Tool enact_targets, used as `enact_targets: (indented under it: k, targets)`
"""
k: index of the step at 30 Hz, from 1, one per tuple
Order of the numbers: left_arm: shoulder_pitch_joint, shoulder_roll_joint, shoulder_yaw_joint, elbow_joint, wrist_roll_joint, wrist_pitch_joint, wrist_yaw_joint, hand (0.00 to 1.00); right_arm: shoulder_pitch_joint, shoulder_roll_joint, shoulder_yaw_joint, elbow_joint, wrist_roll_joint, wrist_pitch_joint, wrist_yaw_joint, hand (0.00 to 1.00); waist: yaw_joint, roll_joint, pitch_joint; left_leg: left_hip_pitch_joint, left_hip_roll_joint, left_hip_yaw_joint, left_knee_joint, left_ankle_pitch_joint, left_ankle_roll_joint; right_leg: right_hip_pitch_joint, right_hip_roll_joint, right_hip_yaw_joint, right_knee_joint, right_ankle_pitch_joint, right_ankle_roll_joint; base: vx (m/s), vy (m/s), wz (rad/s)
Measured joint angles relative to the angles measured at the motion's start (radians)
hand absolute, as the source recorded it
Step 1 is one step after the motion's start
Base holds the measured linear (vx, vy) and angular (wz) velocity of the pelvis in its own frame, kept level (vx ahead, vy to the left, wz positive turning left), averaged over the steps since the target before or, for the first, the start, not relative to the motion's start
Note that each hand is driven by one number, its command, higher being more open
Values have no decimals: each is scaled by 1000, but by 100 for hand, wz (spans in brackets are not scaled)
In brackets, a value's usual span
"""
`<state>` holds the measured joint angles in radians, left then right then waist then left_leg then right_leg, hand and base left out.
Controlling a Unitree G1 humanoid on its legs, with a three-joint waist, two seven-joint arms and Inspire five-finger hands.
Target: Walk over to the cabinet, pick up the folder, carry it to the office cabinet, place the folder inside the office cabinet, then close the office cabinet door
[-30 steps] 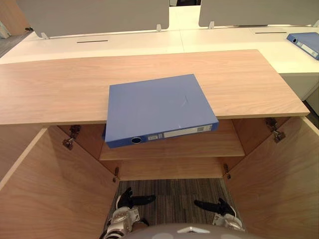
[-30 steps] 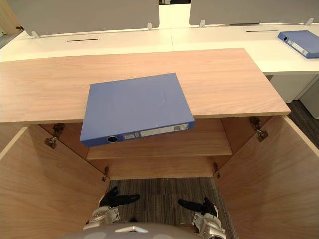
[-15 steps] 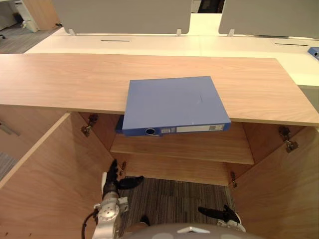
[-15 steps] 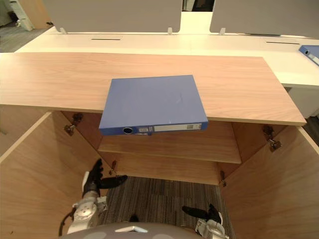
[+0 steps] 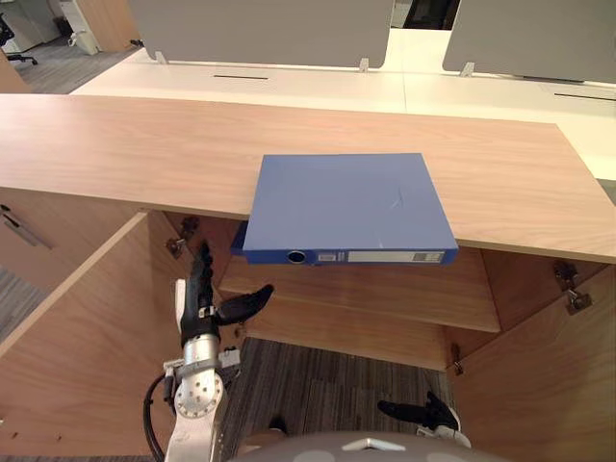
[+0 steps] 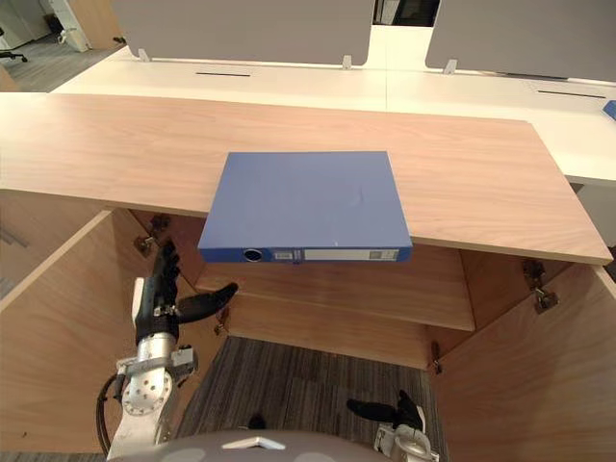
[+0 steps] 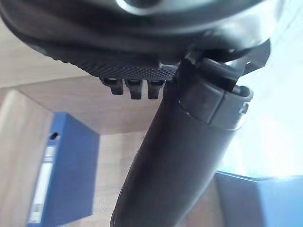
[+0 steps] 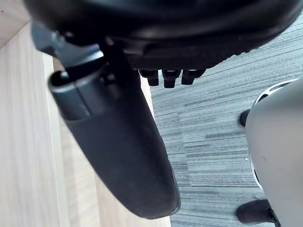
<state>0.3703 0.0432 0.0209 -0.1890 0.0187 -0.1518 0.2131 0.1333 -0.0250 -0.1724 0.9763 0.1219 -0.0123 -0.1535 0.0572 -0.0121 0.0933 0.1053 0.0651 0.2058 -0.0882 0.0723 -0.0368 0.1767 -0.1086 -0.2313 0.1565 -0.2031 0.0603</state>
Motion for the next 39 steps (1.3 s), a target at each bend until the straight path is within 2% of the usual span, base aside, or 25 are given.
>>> enact_targets:
  k: [11,18,26,34,39]
  targets:
    - [41,45,-3,-149,102,-20,21,100,0,-19,19,41,-7,0,2,100,-1,17,-43,15,1,2,-1,0,0,13,8,56,-6,-3,-5,-30,-3,-1]
    - [45,90,-1,-165,127,-21,27,100,-4,-27,19,63,-6,0,12,100,-1,23,-58,16,5,1,-4,2,-3,13,15,63,-10,-3,-6,-37,-12,0]
    - [43,223,-15,-219,224,-23,5,100,-23,-42,36,110,-6,0,24,100,-2,23,-69,20,5,0,0,2,-3,16,18,82,-15,1,-13,0,0,0]
    - [35,287,-49,-221,228,-50,-26,100,-24,-53,33,125,38,0,40,100,-10,38,-81,28,5,8,-5,2,-3,17,20,101,-21,2,-14,-39,-1,-4]
    - [23,332,-57,-227,232,-59,-38,100,-28,-56,33,133,38,-1,40,100,-11,40,-82,32,8,19,-1,2,-3,16,23,113,-25,6,-18,-13,-4,-6]
